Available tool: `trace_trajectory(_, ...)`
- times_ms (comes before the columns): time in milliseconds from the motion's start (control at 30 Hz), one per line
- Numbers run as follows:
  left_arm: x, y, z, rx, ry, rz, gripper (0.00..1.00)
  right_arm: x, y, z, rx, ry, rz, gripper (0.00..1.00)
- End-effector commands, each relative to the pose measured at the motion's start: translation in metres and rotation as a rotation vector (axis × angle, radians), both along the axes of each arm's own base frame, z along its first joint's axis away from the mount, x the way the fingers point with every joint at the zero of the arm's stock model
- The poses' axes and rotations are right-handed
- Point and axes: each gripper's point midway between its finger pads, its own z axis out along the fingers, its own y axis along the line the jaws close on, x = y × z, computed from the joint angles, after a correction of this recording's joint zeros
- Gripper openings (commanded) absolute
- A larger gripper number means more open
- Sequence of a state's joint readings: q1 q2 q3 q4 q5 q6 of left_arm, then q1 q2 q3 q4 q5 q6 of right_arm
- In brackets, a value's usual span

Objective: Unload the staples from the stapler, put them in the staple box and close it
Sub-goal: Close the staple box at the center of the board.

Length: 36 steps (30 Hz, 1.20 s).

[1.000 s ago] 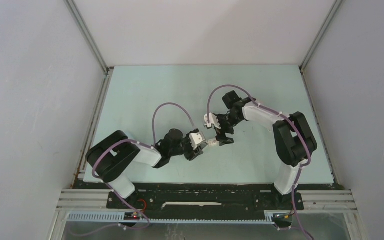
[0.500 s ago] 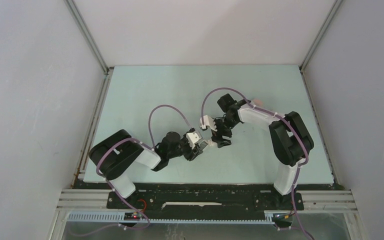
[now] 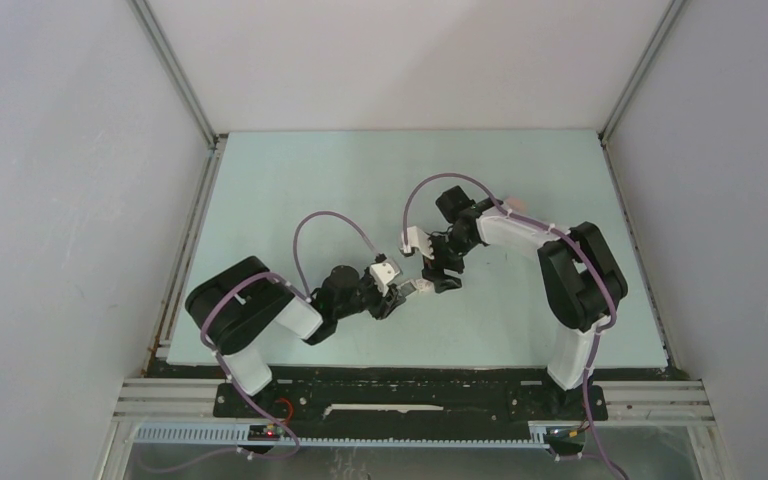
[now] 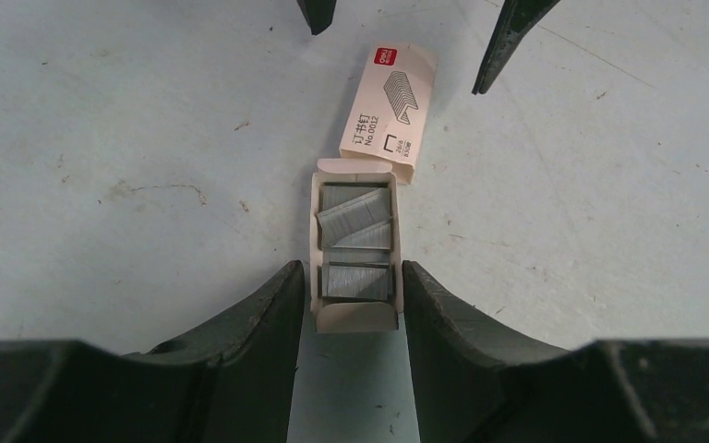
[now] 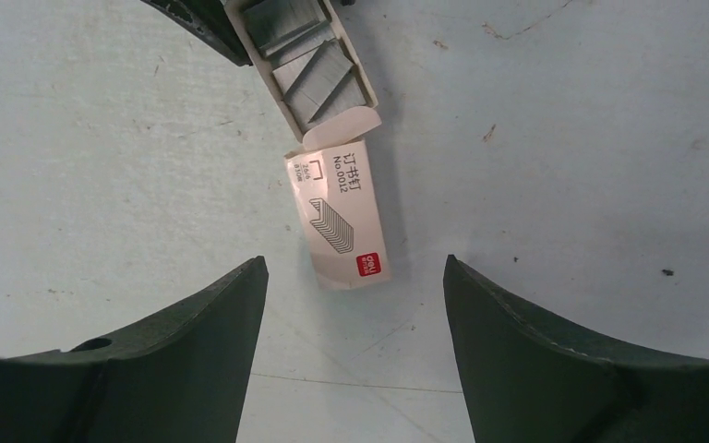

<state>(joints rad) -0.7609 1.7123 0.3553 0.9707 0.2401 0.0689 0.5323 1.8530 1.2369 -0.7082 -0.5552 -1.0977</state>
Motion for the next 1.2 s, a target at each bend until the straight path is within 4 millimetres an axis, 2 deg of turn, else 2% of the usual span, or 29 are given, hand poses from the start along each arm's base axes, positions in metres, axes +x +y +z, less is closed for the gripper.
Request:
trace_trajectory(0,0.001,-0.002,0.004,-0.021,-0.027,-0.009,0.48,0.008,0.006,0.015,0.040,-0.114,0.080,0.79)
trace_trajectory(200,-0.001,-0.002,0.001,-0.020,-0.024,-0.023,0.47,0.008,0.006,0.016,0.054,-0.194,0.207,0.79)
trace_trajectory(433,-0.003,-0.003,0.002,-0.031,-0.030,-0.030,0.46,0.000,0.012,0.007,0.037,-0.207,0.252,0.78)
trace_trajectory(667,-0.005,-0.003,0.001,-0.048,-0.022,-0.030,0.45,0.000,0.012,-0.003,0.020,-0.228,0.238,0.76)
trace_trajectory(867,-0.005,-0.004,0.001,-0.057,-0.015,-0.028,0.43,0.002,0.010,-0.010,0.015,-0.251,0.222,0.69)
trace_trajectory(1167,-0.006,-0.006,0.001,-0.065,-0.012,-0.035,0.42,0.003,0.014,-0.008,0.034,-0.260,0.205,0.60)
